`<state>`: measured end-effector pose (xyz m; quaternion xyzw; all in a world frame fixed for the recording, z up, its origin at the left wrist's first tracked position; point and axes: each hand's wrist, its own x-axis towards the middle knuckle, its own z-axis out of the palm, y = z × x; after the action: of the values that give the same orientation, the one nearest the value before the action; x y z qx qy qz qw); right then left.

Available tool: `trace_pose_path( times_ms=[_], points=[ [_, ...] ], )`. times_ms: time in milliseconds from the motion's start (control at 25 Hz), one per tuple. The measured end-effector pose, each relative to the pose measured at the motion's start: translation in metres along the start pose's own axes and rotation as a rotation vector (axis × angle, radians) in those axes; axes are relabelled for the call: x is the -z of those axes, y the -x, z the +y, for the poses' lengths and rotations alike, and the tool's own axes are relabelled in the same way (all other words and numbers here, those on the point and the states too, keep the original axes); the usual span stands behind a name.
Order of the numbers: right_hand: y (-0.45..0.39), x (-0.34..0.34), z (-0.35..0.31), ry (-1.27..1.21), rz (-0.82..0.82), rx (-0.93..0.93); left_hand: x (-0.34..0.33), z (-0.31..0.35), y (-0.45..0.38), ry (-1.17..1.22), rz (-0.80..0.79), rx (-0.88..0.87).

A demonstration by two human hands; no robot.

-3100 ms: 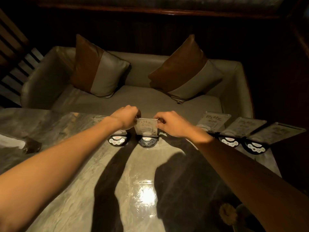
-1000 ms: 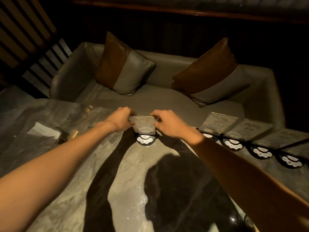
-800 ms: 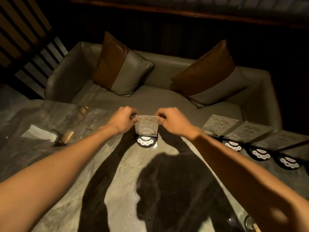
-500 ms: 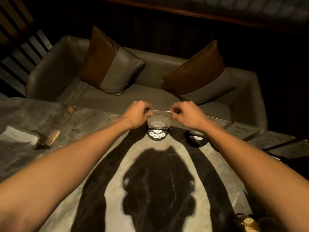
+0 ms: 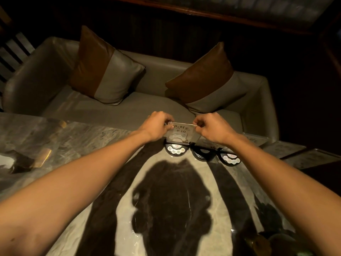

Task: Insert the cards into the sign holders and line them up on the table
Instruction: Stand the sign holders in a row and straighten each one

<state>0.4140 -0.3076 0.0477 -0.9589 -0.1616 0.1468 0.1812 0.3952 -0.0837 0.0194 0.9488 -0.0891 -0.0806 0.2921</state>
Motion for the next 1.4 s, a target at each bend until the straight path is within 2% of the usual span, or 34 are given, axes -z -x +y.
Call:
trace_pose_path(
  times_ms=[680, 800, 920, 1120, 1400],
  points=[
    [0.011, 0.003, 0.010, -0.049, -0.024, -0.032, -0.003, 0.010, -0.007, -0.047, -0.061, 0.029],
    [0.021, 0.007, 0.023, -0.041, 0.022, -0.065, -0.005, 0.013, -0.009, -0.066, -0.087, 0.049],
    [0.037, 0.014, 0.037, -0.004, 0.072, -0.093, -0.008, 0.026, -0.007, -0.102, -0.086, 0.055],
    [0.072, 0.025, 0.049, 0.026, 0.114, -0.115, -0.016, 0.053, -0.004, -0.168, -0.067, -0.032],
    [0.131, 0.029, 0.035, -0.038, 0.130, -0.133, -0.016, 0.100, 0.026, -0.289, -0.097, -0.044]
  ],
)
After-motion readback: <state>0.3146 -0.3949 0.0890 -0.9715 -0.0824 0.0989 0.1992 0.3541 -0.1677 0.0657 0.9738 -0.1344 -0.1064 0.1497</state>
